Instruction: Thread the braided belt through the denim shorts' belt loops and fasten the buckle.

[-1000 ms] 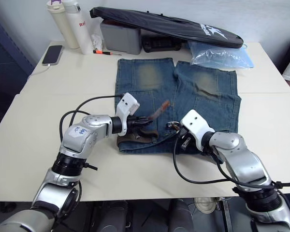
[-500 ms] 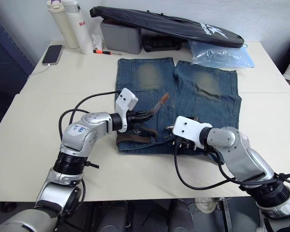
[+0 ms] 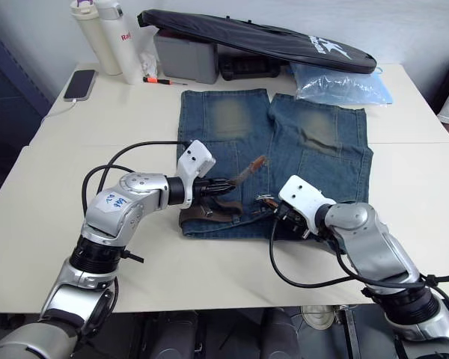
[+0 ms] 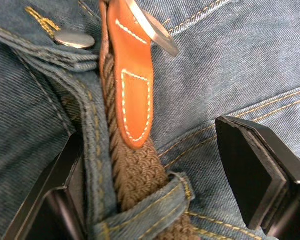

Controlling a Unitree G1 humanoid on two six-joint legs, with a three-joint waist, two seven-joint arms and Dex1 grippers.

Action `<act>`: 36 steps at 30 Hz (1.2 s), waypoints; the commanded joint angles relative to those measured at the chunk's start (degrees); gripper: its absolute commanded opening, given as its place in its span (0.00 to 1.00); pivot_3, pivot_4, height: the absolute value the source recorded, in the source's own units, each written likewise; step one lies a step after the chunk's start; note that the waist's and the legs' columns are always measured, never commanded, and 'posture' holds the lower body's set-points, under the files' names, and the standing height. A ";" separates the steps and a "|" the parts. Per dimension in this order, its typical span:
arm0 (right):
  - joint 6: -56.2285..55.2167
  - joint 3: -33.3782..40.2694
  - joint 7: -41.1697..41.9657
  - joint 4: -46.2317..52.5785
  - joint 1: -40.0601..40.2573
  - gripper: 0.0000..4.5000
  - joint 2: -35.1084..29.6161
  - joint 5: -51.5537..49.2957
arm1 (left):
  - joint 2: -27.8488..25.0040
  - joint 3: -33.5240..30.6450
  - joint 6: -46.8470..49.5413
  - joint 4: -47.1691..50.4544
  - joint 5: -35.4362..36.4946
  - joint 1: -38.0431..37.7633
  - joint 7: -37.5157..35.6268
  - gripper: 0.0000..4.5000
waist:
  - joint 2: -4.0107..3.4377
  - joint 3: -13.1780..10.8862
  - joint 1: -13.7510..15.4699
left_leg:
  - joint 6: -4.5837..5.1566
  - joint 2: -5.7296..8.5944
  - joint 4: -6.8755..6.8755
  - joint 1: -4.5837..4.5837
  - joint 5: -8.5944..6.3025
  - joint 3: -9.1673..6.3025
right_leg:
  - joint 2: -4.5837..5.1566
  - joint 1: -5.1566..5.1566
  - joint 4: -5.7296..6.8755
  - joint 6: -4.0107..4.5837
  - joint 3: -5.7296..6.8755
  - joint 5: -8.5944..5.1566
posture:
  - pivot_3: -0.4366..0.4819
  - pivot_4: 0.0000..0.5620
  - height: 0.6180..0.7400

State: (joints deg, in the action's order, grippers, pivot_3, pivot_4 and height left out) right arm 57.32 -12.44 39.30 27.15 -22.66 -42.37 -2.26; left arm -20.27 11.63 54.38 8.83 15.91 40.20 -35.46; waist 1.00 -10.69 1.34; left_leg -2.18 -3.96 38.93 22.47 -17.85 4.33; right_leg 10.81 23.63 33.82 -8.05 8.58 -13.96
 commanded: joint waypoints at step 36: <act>20.07 24.24 -15.92 1.61 -9.69 0.00 19.92 -17.43 | 2.82 2.09 11.18 3.82 -0.55 4.15 8.26 0.00 | -0.03 -0.02 -0.13 | 0.00 0.00 -0.06 0.09 0.00 0.01 | 0.00 0.10 0.02 0.00 -0.01 0.00 | 0.48 0.27 1.00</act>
State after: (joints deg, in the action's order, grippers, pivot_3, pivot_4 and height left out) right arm 78.84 11.62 23.24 25.58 -30.95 -21.71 -18.40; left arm -17.89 14.41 65.17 12.35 15.43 43.00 -27.84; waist 0.97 -10.71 1.22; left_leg -2.18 -3.96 38.86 22.55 -17.85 4.33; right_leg 10.81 23.73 33.84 -8.05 8.57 -13.96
